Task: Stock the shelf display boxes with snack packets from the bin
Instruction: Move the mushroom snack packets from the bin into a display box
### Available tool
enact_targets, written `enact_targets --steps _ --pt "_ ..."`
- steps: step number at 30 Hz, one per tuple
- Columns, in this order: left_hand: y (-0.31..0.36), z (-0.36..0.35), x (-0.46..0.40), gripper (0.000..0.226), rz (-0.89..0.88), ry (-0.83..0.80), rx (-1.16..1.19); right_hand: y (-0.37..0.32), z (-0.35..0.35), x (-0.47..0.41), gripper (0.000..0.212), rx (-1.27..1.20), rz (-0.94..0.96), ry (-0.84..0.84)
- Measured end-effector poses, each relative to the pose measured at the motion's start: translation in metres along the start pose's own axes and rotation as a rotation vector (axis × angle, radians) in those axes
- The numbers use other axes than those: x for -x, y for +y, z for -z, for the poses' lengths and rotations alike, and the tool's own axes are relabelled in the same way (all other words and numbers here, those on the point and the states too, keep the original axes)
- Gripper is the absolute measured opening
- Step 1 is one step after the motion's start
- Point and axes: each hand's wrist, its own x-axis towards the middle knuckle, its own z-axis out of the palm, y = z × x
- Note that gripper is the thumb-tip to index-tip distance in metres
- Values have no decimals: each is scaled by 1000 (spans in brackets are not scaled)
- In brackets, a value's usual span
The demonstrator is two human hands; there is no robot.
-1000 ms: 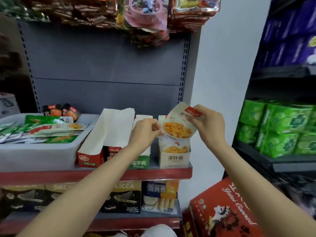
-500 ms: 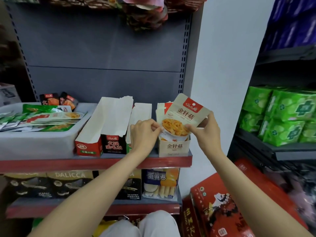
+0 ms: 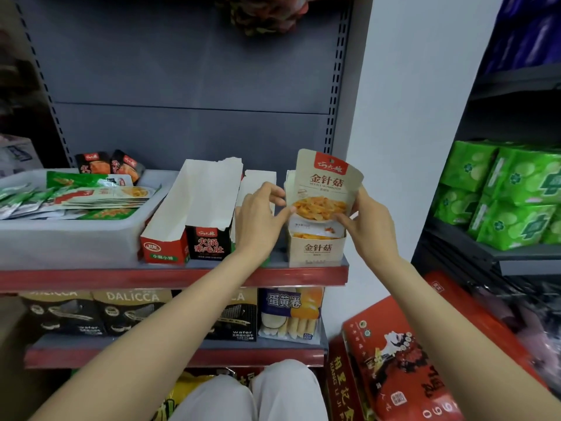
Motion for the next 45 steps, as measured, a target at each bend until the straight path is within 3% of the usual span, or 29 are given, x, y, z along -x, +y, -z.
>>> enact_targets --steps 6,14,17,22,40,43,45 --pt "-6 2 -4 9 -36 -91 35 3 -9 11 33 119 39 -16" --pt "1 -3 -4 9 -110 -93 -187 12 -20 18 43 18 -50 -13" --pt "-5 -5 -3 10 -65 -142 -232 14 -21 17 33 45 -53 -48" --pt "-9 -6 -5 10 -38 -172 -216 11 -8 6 8 -171 -180 99" --pt "-1 -11 -5 10 -37 -251 -318 13 -7 8 16 4 -249 -22" --pt "2 -3 -3 14 -19 -189 -201 0 -1 13 35 -66 -195 119" --pt "7 5 -2 19 -29 -108 -116 -15 4 13 36 -86 -128 191"
